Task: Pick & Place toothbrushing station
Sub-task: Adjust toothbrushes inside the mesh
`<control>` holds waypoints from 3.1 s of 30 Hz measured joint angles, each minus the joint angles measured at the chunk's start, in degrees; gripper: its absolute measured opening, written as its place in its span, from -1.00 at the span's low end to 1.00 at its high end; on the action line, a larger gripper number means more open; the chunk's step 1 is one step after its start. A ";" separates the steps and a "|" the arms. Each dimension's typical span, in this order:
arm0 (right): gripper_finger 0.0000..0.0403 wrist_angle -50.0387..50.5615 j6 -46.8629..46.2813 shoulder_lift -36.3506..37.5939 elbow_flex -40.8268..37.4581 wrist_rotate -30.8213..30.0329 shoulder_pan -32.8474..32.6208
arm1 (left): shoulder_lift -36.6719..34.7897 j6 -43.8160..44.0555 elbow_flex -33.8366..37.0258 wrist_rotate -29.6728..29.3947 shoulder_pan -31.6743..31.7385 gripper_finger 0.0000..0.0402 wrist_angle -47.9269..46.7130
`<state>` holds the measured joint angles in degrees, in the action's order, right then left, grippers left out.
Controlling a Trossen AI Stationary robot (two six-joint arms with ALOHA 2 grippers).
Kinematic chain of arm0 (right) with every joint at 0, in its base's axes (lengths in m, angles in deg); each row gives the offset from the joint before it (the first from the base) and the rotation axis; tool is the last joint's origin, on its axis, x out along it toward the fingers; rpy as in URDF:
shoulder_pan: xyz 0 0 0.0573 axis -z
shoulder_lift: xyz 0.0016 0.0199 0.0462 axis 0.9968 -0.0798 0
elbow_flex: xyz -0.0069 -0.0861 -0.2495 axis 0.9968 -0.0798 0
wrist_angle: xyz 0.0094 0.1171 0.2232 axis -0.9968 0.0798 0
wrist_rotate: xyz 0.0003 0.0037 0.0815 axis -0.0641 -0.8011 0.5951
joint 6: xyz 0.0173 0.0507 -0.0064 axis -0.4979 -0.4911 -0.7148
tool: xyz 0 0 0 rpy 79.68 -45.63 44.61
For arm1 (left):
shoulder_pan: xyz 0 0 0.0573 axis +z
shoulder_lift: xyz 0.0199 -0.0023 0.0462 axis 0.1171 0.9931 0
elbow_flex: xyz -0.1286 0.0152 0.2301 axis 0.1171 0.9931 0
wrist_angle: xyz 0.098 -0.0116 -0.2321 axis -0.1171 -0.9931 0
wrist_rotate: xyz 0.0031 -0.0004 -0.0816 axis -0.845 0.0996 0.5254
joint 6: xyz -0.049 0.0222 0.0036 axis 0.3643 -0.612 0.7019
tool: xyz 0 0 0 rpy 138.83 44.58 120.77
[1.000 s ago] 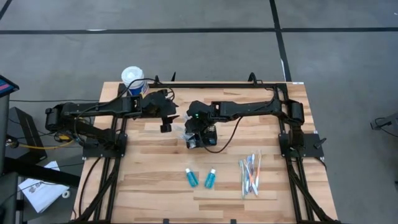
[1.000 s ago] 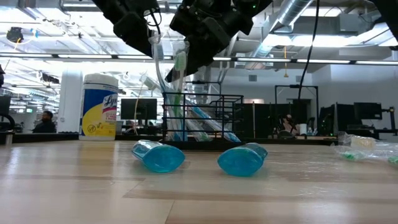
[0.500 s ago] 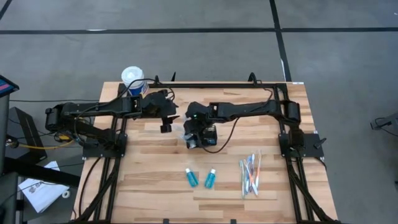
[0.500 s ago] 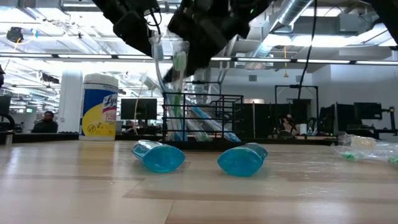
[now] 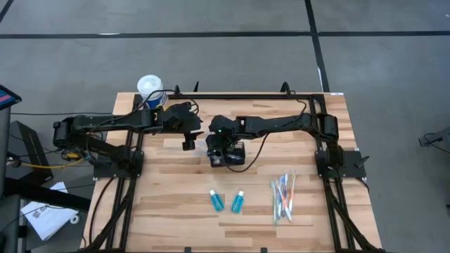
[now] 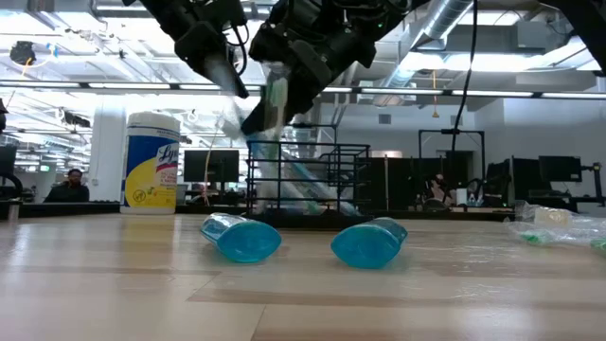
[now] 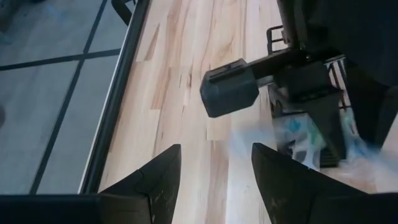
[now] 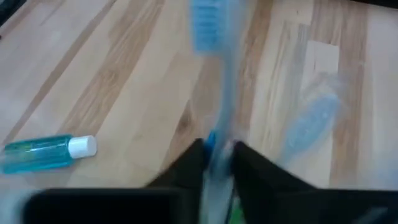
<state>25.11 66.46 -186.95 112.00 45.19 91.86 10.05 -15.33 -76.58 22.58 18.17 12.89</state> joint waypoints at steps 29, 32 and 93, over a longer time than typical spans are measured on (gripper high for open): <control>-0.97 -0.57 1.07 1.33 0.00 -1.66 0.39 | 0.00 -0.02 0.00 1.73 0.00 -0.05 0.00; -0.94 -0.63 1.04 1.33 0.00 -1.63 0.39 | 0.00 -0.02 0.00 1.72 0.00 -0.05 0.00; -0.15 26.79 -30.52 21.12 -17.54 -33.46 -11.67 | 9.49 0.42 4.00 7.76 2.14 -0.05 8.75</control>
<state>51.90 35.94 -165.82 94.46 11.74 80.19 19.54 -14.91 -72.57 30.33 20.31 21.64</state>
